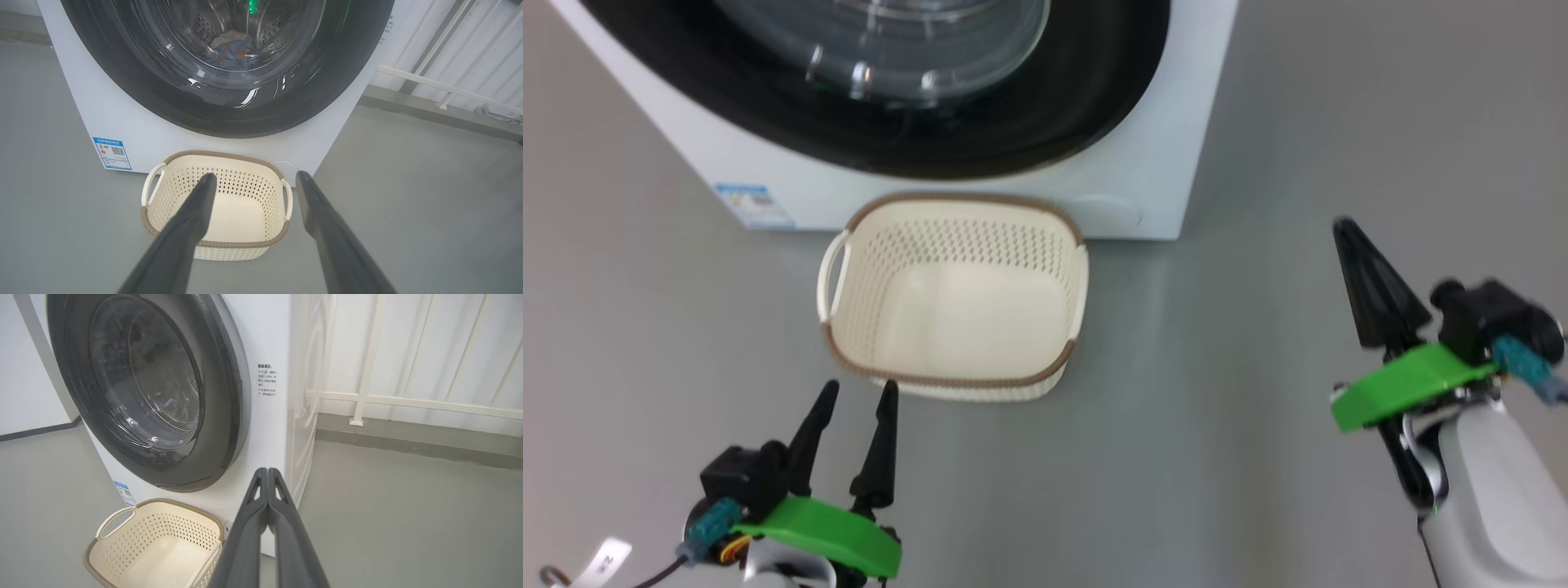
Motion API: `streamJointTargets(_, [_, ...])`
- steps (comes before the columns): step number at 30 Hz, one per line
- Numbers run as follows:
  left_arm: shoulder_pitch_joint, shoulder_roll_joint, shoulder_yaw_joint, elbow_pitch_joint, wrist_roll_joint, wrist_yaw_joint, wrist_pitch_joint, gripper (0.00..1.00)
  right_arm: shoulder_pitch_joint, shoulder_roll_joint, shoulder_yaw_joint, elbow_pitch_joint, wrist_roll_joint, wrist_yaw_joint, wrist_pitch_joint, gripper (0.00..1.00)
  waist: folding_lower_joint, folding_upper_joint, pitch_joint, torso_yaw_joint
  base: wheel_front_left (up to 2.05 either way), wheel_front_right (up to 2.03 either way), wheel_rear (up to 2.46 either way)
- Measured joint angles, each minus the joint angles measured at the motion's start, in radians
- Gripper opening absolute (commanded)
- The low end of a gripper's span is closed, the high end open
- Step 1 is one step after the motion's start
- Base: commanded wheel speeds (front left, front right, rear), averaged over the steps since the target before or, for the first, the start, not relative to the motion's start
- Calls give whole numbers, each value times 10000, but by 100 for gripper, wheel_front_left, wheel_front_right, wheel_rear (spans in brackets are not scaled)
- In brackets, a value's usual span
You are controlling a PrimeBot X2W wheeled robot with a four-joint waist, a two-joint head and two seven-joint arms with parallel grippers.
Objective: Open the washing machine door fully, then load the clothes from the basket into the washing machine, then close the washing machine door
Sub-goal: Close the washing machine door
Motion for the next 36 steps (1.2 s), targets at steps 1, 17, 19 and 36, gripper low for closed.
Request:
streamJointTargets(1, [91,4,29,0,0,0,0,100,249,98,-173,-88,0,0,0,0,-1,0,-152,-78,0,0,0])
streamJointTargets(17, [1485,84,1034,-155,-119,0,0,100,2920,1235,-1419,-917,-10,0,13,0,0,0,-2012,-1212,0,0,0])
streamJointTargets(19, [1633,75,1137,-211,-121,0,0,100,3241,1331,-1515,-986,-8,0,13,0,0,0,-2192,-1285,0,0,0])
streamJointTargets(36, [2054,61,1463,-430,58,0,0,100,4348,1523,-1875,-1492,29,0,40,100,0,0,-2742,-1485,0,0,0])
